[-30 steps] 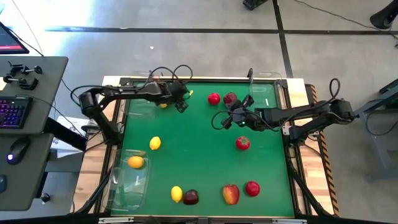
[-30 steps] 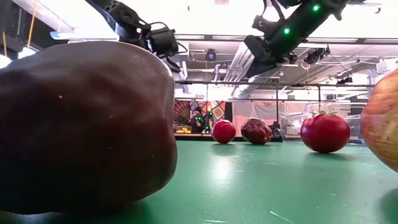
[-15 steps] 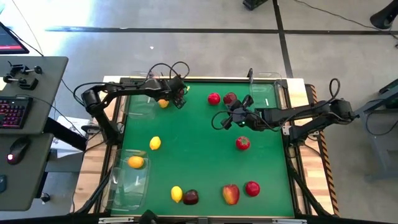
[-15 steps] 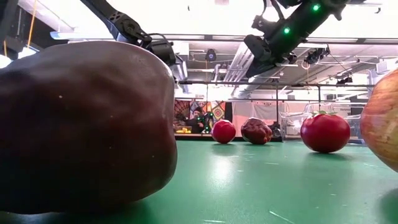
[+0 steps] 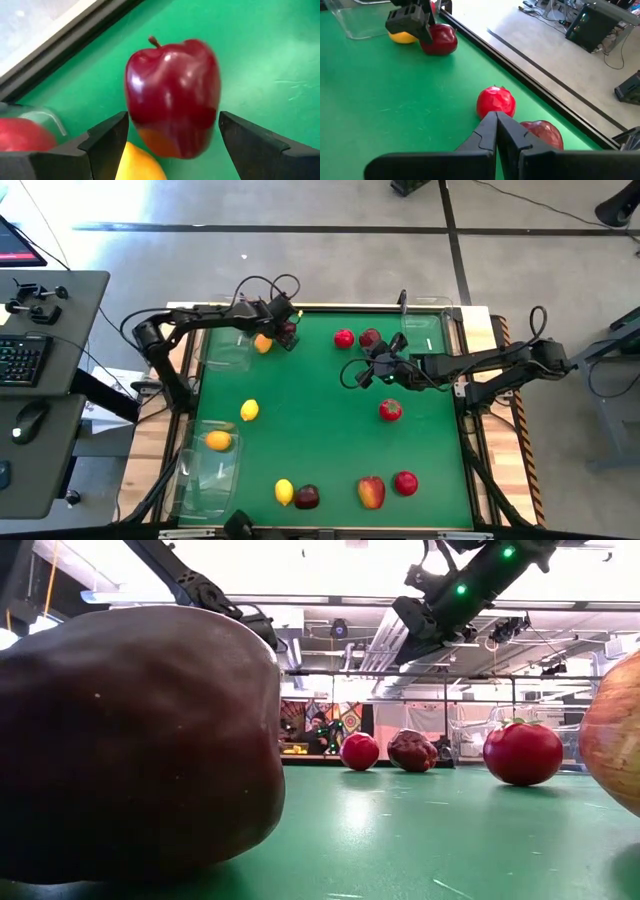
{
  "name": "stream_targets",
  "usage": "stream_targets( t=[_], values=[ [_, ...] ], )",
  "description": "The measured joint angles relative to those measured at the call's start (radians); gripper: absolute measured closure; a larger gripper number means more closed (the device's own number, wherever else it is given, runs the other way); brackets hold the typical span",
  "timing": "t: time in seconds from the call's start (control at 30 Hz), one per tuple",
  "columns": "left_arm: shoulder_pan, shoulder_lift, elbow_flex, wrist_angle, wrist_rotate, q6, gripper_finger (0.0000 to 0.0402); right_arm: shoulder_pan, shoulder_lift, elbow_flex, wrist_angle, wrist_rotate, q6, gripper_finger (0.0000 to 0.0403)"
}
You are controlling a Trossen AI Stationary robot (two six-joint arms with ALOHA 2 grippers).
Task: Sort produce into baskets
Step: Put the apple into the top right bin
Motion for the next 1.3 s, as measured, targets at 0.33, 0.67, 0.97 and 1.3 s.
stream_targets(
  t=[0.33,0.67,0.97,1.3],
  values=[
    [-0.001,0.047,0.001,0.064,0.020,0.051,0.0102,0.000,0.000,0.000,0.000,-0.002,-0.006,0.0403],
    [0.002,0.047,0.001,0.064,0.022,0.065,0.0115,0.000,0.000,0.000,0.000,-0.003,-0.006,0.0403],
    [-0.003,0.046,0.001,0.047,0.021,0.102,0.0133,0.000,0.000,0.000,0.000,-0.003,-0.007,0.0403],
    [-0.037,-0.029,-0.004,0.007,0.017,0.170,0.0135,0.000,0.000,0.000,-0.030,-0.004,-0.007,0.0403]
  ],
)
